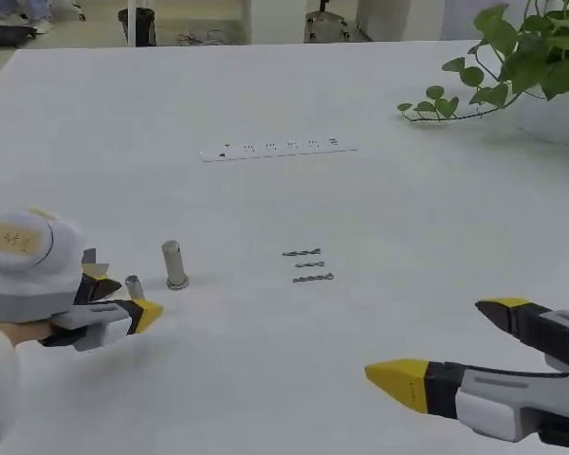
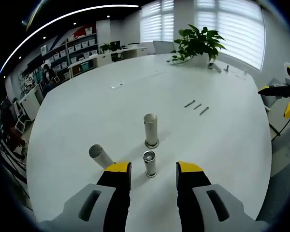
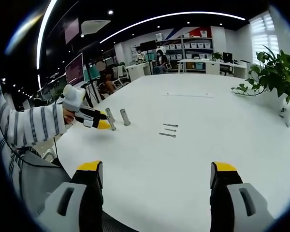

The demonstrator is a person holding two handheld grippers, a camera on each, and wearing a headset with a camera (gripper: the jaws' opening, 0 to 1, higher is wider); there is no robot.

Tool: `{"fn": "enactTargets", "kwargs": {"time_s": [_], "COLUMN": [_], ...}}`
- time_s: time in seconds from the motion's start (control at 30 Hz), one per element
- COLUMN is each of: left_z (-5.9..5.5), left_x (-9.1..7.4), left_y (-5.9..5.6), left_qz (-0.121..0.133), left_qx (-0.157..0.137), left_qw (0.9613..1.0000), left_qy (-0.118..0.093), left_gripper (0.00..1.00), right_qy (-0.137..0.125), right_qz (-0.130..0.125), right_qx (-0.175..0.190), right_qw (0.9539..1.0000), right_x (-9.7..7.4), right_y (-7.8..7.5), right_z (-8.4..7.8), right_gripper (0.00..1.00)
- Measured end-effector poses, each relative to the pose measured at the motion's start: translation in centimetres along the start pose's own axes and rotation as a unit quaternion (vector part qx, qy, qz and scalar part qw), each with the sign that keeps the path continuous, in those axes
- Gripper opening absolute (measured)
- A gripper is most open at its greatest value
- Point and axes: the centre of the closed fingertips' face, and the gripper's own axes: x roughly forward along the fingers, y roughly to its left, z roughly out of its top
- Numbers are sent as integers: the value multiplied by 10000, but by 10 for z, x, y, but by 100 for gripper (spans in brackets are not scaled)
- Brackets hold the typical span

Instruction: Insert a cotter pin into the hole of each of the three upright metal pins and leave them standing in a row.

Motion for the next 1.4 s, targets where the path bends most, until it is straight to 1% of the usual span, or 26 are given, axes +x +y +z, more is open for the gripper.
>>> {"fn": "enactTargets", "kwargs": {"time_s": [0.07, 0.17, 0.3, 0.37, 0.47, 0.53, 0.57, 0.6, 0.63, 0.67, 0.73, 0.87, 0.9, 0.97, 1.1, 1.2, 1.4], "left_z": [0, 2, -1, -4, -9, -15, -16, -15, -15, -14, -13, -12, -13, -15, -14, -13, -12], "left_x": [2, 5, 8, 9, 10, 10, 10, 10, 10, 11, 11, 12, 12, 13, 13, 14, 14], "left_y": [0, 1, 3, 3, 4, 7, 11, 12, 9, 7, 6, 5, 5, 4, 4, 4, 5], "left_qz": [-12, 14, 73, 62, 73, 181, 277, 330, 231, 187, 166, 172, 192, 220, 246, 249, 216], "left_qx": [-57, -107, -147, -206, -159, -207, -137, -79, -111, -201, -261, -258, -150, -30, 68, 28, -198], "left_qw": [10000, 9999, 9998, 9997, 9998, 9995, 9994, 9993, 9996, 9996, 9995, 9995, 9997, 9997, 9997, 9997, 9995], "left_qy": [-24, -113, -112, -78, 12, 154, 163, 127, 105, 56, 7, -41, 11, 47, 35, 17, -109], "left_gripper": [32, 26, 19, 17, 17, 17, 16, 14, 14, 10, 7, 6, 6, 6, 6, 6, 6], "right_qy": [29, 59, 50, 64, 43, -8, -24, -45, -59, -63, -60, -33, -32, -44, -60, -78, -58], "right_qz": [2, 2, -12, -10, -26, -7, 0, -10, -13, -4, -3, -10, -5, 15, 32, 31, 17], "right_qx": [11, 12, 39, 5, 17, 15, 16, 31, 34, 34, 37, 44, 43, 44, 38, 40, 38], "right_qw": [10000, 10000, 10000, 10000, 10000, 10000, 10000, 10000, 10000, 10000, 10000, 10000, 10000, 10000, 10000, 10000, 10000], "right_x": [0, 1, 1, 1, 0, 0, 0, -1, -1, -1, -1, -2, -2, -3, -4, -4, -4], "right_y": [0, 0, -1, -2, -3, -3, -3, -3, -3, -3, -4, -5, -5, -4, -4, -4, -5], "right_z": [-1, -3, -4, -4, -4, -3, -2, -2, -2, -2, -2, -5, -5, -5, -5, -4, -6], "right_gripper": [91, 90, 90, 90, 90, 90, 90, 90, 90, 90, 90, 90, 90, 90, 90, 90, 90]}}
